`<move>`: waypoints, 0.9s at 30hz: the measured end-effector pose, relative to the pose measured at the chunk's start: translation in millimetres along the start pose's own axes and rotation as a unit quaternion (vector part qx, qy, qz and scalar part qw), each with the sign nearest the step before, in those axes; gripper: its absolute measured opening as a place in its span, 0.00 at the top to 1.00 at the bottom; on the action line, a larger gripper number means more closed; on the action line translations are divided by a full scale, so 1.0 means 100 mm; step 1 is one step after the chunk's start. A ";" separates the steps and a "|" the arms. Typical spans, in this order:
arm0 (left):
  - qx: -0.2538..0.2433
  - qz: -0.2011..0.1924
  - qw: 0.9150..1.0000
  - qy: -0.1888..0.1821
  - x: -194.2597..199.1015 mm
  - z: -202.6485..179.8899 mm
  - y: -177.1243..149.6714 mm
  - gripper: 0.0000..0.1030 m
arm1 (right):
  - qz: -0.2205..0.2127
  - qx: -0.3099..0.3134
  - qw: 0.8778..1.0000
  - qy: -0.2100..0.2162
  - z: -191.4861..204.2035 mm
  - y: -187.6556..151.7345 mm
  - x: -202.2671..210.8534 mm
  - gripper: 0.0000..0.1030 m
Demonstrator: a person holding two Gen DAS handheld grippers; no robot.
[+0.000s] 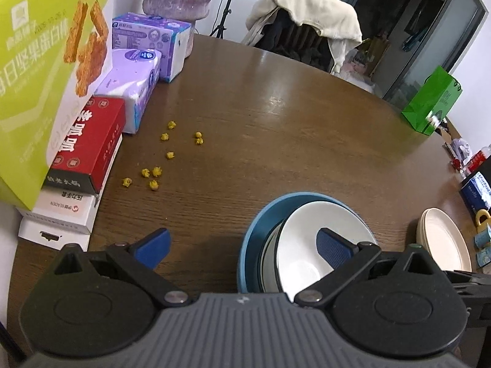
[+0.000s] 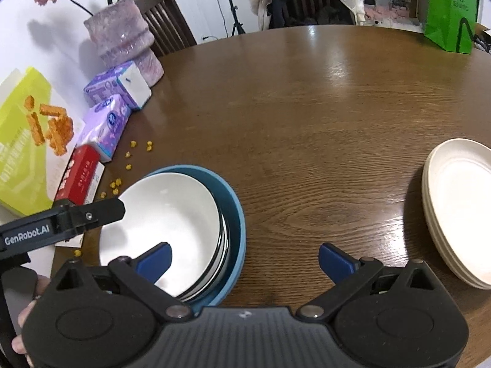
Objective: Organize plates and bowls
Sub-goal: 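Move both open grippers to the rim of the light-blue bowl, then close both grippers on the rim of the light-blue bowl stack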
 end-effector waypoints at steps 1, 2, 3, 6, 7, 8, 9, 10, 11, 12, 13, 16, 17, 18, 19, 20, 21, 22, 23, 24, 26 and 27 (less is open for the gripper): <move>0.000 0.002 1.000 0.003 -0.02 -0.01 -0.01 0.00 | 0.004 0.001 1.000 0.001 0.00 0.01 -0.03 0.02; 0.001 0.004 1.000 0.007 -0.03 -0.01 -0.01 0.00 | 0.009 0.003 1.000 0.003 -0.01 0.01 -0.07 0.02; 0.003 0.007 1.000 0.012 -0.05 -0.01 -0.02 0.00 | 0.013 0.004 1.000 0.006 -0.01 0.02 -0.10 0.02; 0.014 0.022 0.999 0.025 -0.14 0.01 -0.04 0.00 | 0.024 0.012 1.000 0.012 0.01 0.04 -0.21 0.03; 0.017 0.027 0.999 0.026 -0.16 0.01 -0.04 0.00 | 0.031 0.012 0.999 0.013 0.01 0.04 -0.26 0.03; 0.017 0.031 0.999 0.028 -0.19 0.01 -0.05 0.00 | 0.037 0.011 0.999 0.017 0.01 0.04 -0.29 0.04; 0.014 0.035 0.999 0.030 -0.22 0.01 -0.06 0.00 | 0.042 0.011 0.999 0.021 0.01 0.03 -0.31 0.05; 0.012 0.038 0.999 0.034 -0.24 0.00 -0.07 0.00 | 0.046 0.012 0.999 0.024 0.02 0.03 -0.34 0.05; 0.011 0.041 0.999 0.035 -0.27 0.00 -0.07 0.00 | 0.050 0.012 0.998 0.027 0.02 0.03 -0.37 0.05; 0.012 0.044 0.998 0.034 -0.29 0.00 -0.08 0.01 | 0.053 0.013 0.998 0.029 0.02 0.03 -0.39 0.06; 0.013 0.048 0.998 0.033 -0.32 -0.01 -0.09 0.02 | 0.056 0.013 0.998 0.031 0.02 0.03 -0.41 0.06; 0.018 0.061 0.997 0.032 -0.39 -0.01 -0.12 0.03 | 0.065 0.013 0.997 0.035 0.01 0.03 -0.48 0.07; 0.018 0.067 0.997 0.034 -0.41 -0.01 -0.13 0.03 | 0.067 0.011 0.997 0.037 0.00 0.03 -0.50 0.08; 0.019 0.073 0.997 0.036 -0.44 -0.01 -0.14 0.03 | 0.069 0.010 0.997 0.039 0.00 0.03 -0.52 0.10; 0.021 0.079 0.996 0.035 -0.47 0.00 -0.15 0.04 | 0.070 0.008 0.997 0.040 -0.01 0.03 -0.53 0.10; 0.023 0.083 0.996 0.033 -0.49 0.00 -0.15 0.05 | 0.072 0.005 0.997 0.041 -0.02 0.03 -0.54 0.10; 0.023 0.087 0.995 0.032 -0.51 0.00 -0.16 0.09 | 0.073 0.004 0.996 0.042 -0.03 0.02 -0.56 0.11; 0.025 0.091 0.995 0.029 -0.53 0.00 -0.16 0.09 | 0.075 0.002 0.996 0.043 -0.04 0.02 -0.57 0.13; 0.027 0.093 0.995 0.025 -0.54 0.01 -0.15 0.10 | 0.077 -0.001 0.996 0.045 -0.04 0.01 -0.59 0.14; 0.027 0.093 0.995 0.022 -0.54 0.00 -0.15 0.11 | 0.079 -0.004 0.996 0.048 -0.05 0.00 -0.60 0.15; 0.026 0.094 0.995 0.015 -0.55 -0.01 -0.16 0.13 | 0.079 -0.011 0.995 0.056 -0.05 0.00 -0.62 0.16; 0.027 0.095 0.995 0.011 -0.56 -0.02 -0.16 0.15 | 0.078 -0.011 0.995 0.059 -0.05 0.01 -0.63 0.17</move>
Point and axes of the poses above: each gripper's, at about its wrist camera, not at the fingertips, and x roughly against the way its jaws point, z to its left, y to its top, the point moved 3 cm from there along -x, roughly the way its jaws point, and after that the axes turned 12 degrees about -z, right-handed, at the moved point
